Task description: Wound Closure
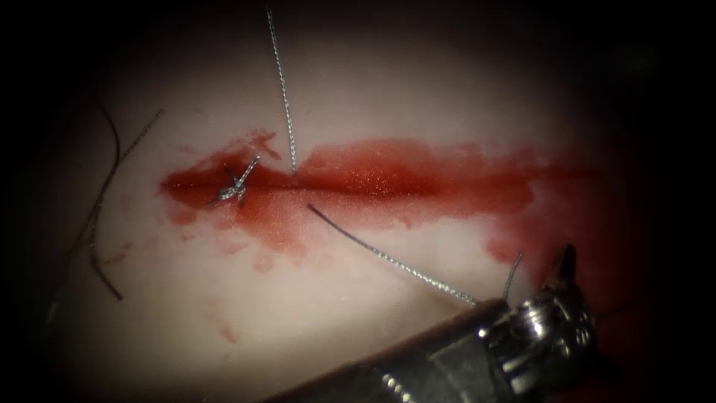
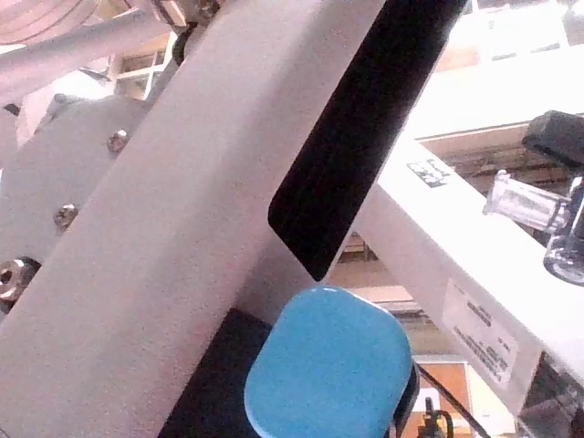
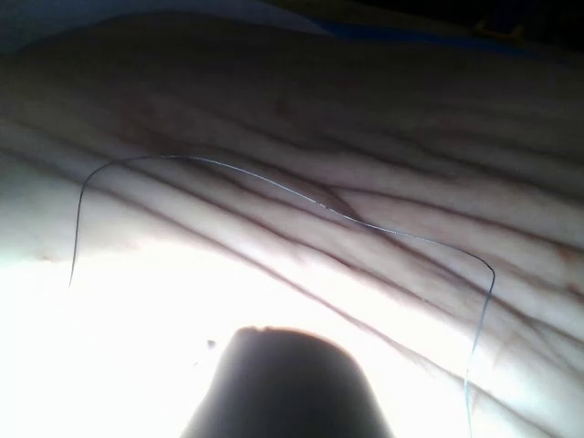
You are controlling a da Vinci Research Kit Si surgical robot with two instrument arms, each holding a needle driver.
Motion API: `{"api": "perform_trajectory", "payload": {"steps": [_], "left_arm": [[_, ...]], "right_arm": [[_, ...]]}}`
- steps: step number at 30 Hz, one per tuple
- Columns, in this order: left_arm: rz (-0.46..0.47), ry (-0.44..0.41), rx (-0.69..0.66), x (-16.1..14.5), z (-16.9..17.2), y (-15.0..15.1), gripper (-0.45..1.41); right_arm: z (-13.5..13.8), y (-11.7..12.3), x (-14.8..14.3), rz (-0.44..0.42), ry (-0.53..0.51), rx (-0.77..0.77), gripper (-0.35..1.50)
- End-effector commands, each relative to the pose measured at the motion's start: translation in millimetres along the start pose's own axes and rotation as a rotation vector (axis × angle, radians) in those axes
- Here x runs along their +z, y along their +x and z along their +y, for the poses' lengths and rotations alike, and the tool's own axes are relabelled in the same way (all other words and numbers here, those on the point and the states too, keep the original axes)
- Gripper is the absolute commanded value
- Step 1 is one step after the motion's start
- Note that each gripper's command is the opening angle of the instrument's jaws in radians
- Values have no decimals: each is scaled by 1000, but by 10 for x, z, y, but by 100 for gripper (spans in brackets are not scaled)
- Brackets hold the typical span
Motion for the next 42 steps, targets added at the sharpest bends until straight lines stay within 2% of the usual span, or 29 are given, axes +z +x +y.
{"api": "perform_trajectory", "payload": {"steps": [1,8,9,10,11,12,15,22,27,33,36,37,42], "left_arm": [[-3,-2,4,7,5,-12,83],[24,-1,17,59,9,-14,79],[26,-1,21,63,10,-14,73],[28,4,26,66,10,-13,54],[29,15,10,69,10,-12,-6],[31,19,-21,69,10,-11,-45],[70,40,-89,65,12,-10,-45],[64,21,-112,40,20,-18,-45],[45,46,-49,23,16,-14,-45],[-37,118,-22,-33,16,2,-45],[-98,162,-93,-71,28,7,-45],[-162,168,-151,-96,39,14,-45],[-276,152,-257,-152,76,39,-45]], "right_arm": [[-1,11,8,3,3,-6,108],[-3,11,8,3,4,-6,108],[-3,11,8,3,4,-6,108],[-3,11,9,3,4,-6,108],[-3,11,9,3,3,-6,108],[-3,10,9,4,3,-6,108],[-3,10,10,4,4,-7,108],[-4,9,10,3,4,-7,108],[-4,8,12,4,4,-8,108],[-4,6,14,3,6,-11,108],[-4,6,16,2,7,-11,108],[-5,5,17,1,9,-12,108],[-6,0,26,-12,23,-26,108]]}}
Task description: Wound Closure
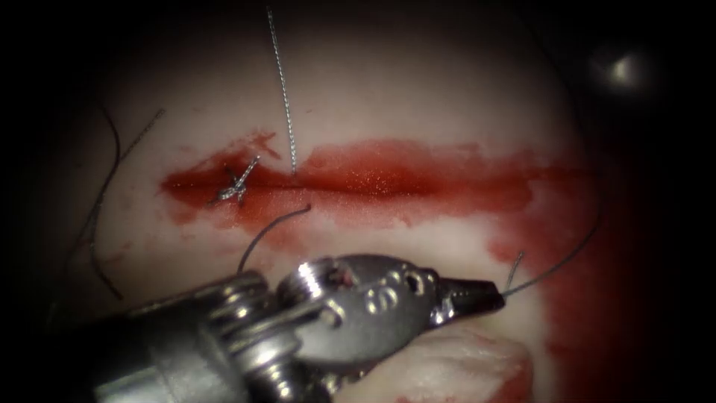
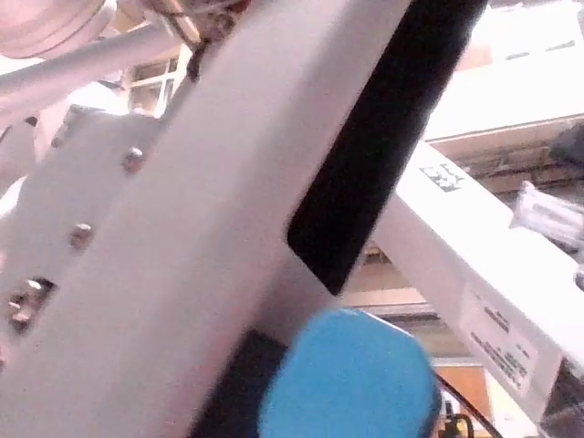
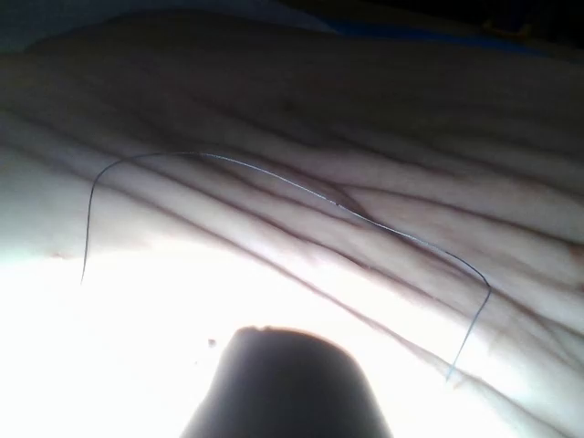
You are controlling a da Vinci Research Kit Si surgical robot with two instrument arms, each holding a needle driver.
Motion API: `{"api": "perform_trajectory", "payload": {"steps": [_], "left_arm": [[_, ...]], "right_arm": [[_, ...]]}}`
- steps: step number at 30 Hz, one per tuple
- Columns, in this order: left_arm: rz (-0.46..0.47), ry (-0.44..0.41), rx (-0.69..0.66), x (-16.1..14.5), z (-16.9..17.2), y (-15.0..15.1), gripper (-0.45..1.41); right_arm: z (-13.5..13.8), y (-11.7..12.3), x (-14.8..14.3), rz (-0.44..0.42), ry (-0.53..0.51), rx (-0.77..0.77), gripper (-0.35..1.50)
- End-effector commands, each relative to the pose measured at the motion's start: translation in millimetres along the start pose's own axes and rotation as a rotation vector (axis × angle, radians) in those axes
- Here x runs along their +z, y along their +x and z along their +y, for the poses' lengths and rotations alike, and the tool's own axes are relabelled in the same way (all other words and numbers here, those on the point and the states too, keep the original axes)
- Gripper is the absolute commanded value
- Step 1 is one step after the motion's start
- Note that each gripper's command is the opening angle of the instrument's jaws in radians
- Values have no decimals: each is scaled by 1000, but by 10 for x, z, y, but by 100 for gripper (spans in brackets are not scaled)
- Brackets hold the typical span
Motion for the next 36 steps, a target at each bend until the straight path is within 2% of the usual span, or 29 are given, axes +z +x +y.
{"api": "perform_trajectory", "payload": {"steps": [1,3,4,9,15,19,21,22,24,26,27,31,33,34,35,36], "left_arm": [[-33,1,-23,-10,11,-12,-45],[-84,16,-107,-36,28,-6,-45],[-155,35,-208,-64,49,4,-45],[-400,122,-457,-127,98,16,-45],[-698,248,-636,-183,126,2,-45],[-858,343,-764,-200,129,-7,-45],[-888,356,-795,-199,129,-6,-45],[-889,371,-831,-197,127,-5,-45],[-882,410,-895,-190,122,-2,-45],[-872,436,-928,-180,113,-1,-45],[-878,429,-926,-175,109,-1,-45],[-868,438,-900,-155,92,-4,-45],[-846,456,-853,-141,83,-4,-45],[-833,469,-842,-136,81,-3,-45],[-822,497,-810,-128,78,-3,-45],[-827,505,-745,-123,76,-3,-45]], "right_arm": [[-2,8,11,-4,11,-14,106],[-2,3,16,-14,21,-24,106],[-1,-1,19,-22,29,-26,106],[5,-13,30,-26,34,-24,100],[15,-27,46,-26,38,-15,93],[23,-38,60,-33,28,-12,79],[28,-45,73,-43,9,-18,73],[30,-48,79,-47,-3,-23,58],[36,-51,97,-55,-39,-24,4],[41,-55,115,-53,-64,-38,-28],[47,-57,128,-46,-74,-58,-35],[69,-68,161,-30,-99,-155,-35],[82,-73,175,14,-131,-38,-35],[89,-74,180,46,-147,-40,-35],[95,-74,185,52,-136,-117,-35],[103,-73,188,52,-105,-292,-35]]}}
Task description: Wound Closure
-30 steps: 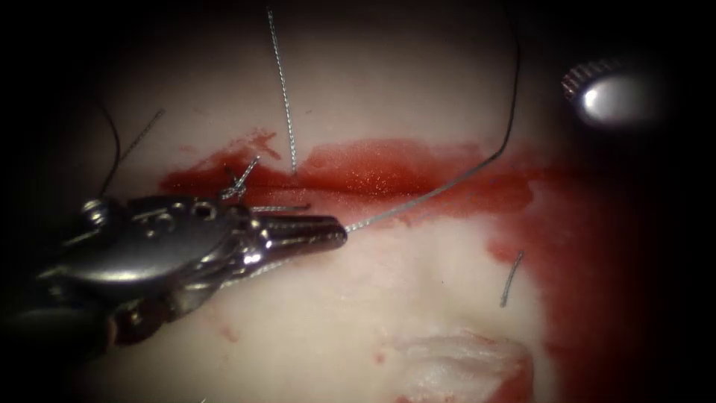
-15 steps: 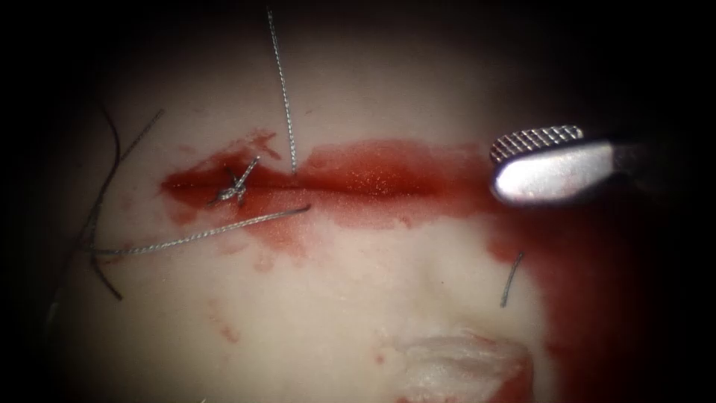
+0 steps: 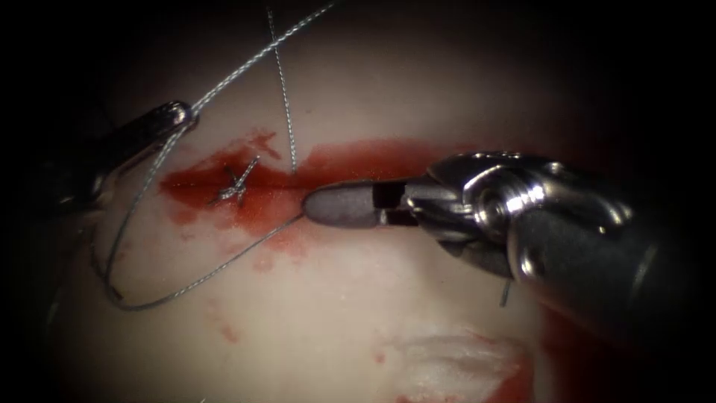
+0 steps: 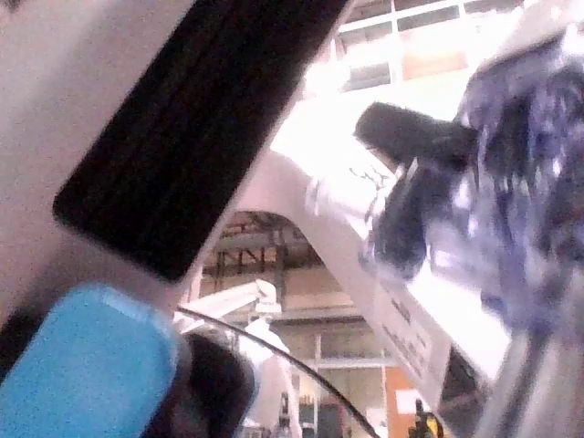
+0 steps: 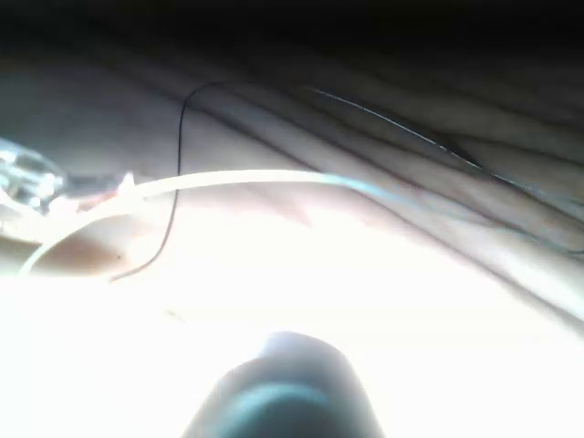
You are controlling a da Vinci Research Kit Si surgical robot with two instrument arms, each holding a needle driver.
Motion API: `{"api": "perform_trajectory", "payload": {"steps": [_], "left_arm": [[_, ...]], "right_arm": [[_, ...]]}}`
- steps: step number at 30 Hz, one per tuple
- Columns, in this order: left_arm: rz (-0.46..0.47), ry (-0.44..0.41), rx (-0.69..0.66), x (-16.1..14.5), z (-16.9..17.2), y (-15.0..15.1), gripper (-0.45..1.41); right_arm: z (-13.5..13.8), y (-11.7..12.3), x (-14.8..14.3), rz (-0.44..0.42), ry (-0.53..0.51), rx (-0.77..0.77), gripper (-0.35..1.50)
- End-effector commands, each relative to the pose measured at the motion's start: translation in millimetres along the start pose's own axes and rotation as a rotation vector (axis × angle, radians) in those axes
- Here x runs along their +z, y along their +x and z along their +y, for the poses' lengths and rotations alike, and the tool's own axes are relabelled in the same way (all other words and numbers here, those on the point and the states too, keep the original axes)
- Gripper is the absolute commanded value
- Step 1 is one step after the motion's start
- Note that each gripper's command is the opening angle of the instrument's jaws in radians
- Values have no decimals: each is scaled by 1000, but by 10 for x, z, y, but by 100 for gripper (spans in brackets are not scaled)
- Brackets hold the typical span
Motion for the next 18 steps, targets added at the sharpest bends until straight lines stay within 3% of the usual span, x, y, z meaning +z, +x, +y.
{"api": "perform_trajectory", "payload": {"steps": [1,3,5,10,12,18], "left_arm": [[-4,34,46,14,1,-2,-45],[10,74,-8,17,2,-1,-45],[103,58,-323,15,1,-5,-45],[136,53,-367,10,5,-10,-45],[184,-1,-318,7,9,-8,-45],[425,-210,56,-12,21,-26,-45]], "right_arm": [[13,0,14,15,64,-234,-35],[29,1,16,44,186,-544,-35],[40,3,15,29,270,-573,-35],[55,7,15,27,270,-594,-35],[55,7,17,21,269,-572,-35],[49,2,15,43,302,-493,-35]]}}
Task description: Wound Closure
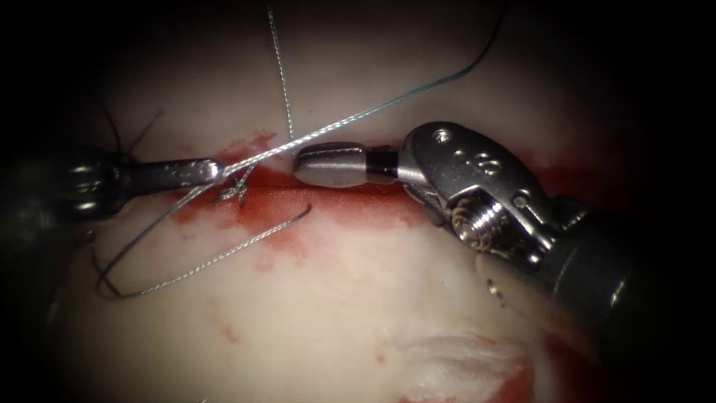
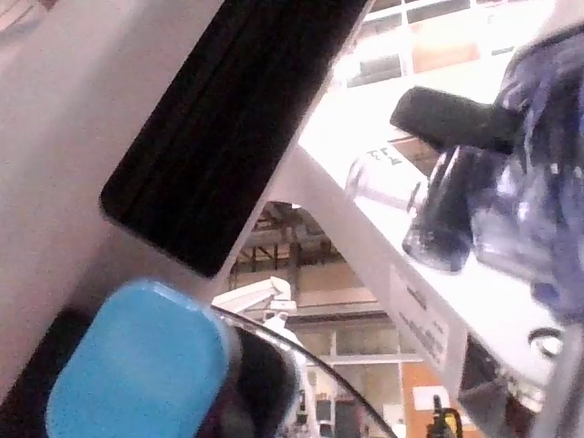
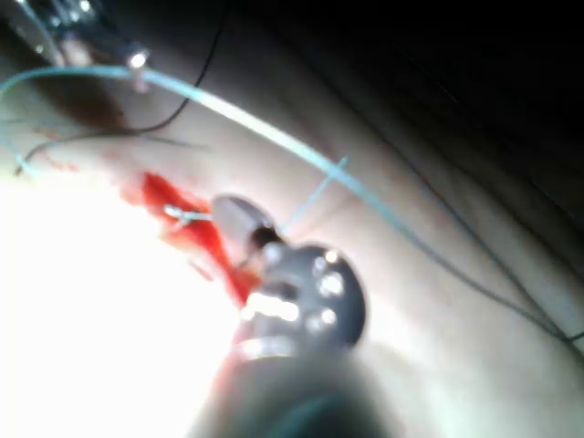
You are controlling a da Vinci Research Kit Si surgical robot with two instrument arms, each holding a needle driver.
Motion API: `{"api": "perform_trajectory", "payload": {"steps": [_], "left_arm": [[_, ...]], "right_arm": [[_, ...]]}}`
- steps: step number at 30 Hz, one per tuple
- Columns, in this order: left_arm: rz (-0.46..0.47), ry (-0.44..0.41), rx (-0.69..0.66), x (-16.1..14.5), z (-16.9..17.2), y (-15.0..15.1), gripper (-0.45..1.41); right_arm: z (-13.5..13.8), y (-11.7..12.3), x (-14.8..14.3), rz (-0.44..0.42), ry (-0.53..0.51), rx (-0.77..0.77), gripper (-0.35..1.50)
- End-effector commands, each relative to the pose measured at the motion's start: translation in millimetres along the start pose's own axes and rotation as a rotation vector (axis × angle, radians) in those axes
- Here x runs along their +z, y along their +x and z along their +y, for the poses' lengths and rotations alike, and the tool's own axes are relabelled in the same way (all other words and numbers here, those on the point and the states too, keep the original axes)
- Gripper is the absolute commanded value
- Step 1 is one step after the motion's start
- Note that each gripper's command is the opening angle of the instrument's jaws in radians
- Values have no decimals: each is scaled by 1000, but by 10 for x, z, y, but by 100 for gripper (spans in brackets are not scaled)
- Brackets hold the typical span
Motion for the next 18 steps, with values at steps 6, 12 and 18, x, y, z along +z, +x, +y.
{"api": "perform_trajectory", "payload": {"steps": [6,12,18], "left_arm": [[-5,-153,99,-18,21,-21,-45],[-80,-249,123,-39,34,-35,-45],[-109,-273,138,-49,42,-30,-45]], "right_arm": [[-6,13,7,17,18,13,-35],[-29,20,12,69,-38,358,39],[-25,27,29,477,-238,845,96]]}}
